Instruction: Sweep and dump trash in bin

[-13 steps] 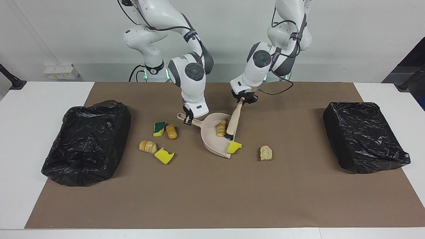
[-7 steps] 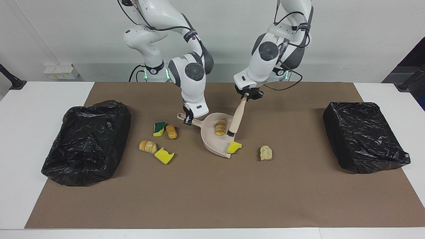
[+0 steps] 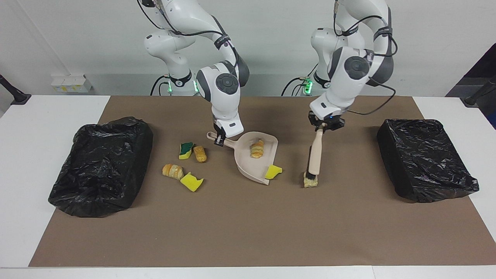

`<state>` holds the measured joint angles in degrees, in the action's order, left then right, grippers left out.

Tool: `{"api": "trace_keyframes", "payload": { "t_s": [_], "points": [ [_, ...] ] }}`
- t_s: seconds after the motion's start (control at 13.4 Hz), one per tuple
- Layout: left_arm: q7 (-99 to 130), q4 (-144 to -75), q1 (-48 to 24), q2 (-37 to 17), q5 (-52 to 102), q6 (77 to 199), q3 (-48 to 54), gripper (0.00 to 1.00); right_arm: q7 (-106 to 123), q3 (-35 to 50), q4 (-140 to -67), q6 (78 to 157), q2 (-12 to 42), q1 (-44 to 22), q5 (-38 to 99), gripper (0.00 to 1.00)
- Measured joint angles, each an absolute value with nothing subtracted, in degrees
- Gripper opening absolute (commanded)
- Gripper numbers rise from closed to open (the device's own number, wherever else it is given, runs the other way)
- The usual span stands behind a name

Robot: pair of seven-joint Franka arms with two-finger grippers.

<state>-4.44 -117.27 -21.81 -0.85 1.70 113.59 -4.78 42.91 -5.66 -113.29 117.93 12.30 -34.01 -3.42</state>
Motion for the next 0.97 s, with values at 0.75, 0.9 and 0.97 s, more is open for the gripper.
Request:
{"api": "trace_keyframes", "payload": {
  "t_s": [0.75, 0.9, 0.97],
  "points": [
    [-5.8, -113.6, -18.2, -12.4, 0.2, 121.1, -3.1, 0.00, 42.5, -5.7, -113.3, 117.9, 12.3, -34.0, -3.4, 0.00],
    [-5.8, -114.5, -21.1, -11.8, 0.2, 121.1, -2.9, 0.00, 42.4, -5.7, -113.3, 117.9, 12.3, -34.0, -3.4, 0.00],
    [-5.8, -115.0, -22.8, -11.4, 0.3, 121.3, -2.8, 0.00, 42.3, -5.7, -113.3, 117.9, 12.3, -34.0, -3.4, 0.00]
  ]
}}
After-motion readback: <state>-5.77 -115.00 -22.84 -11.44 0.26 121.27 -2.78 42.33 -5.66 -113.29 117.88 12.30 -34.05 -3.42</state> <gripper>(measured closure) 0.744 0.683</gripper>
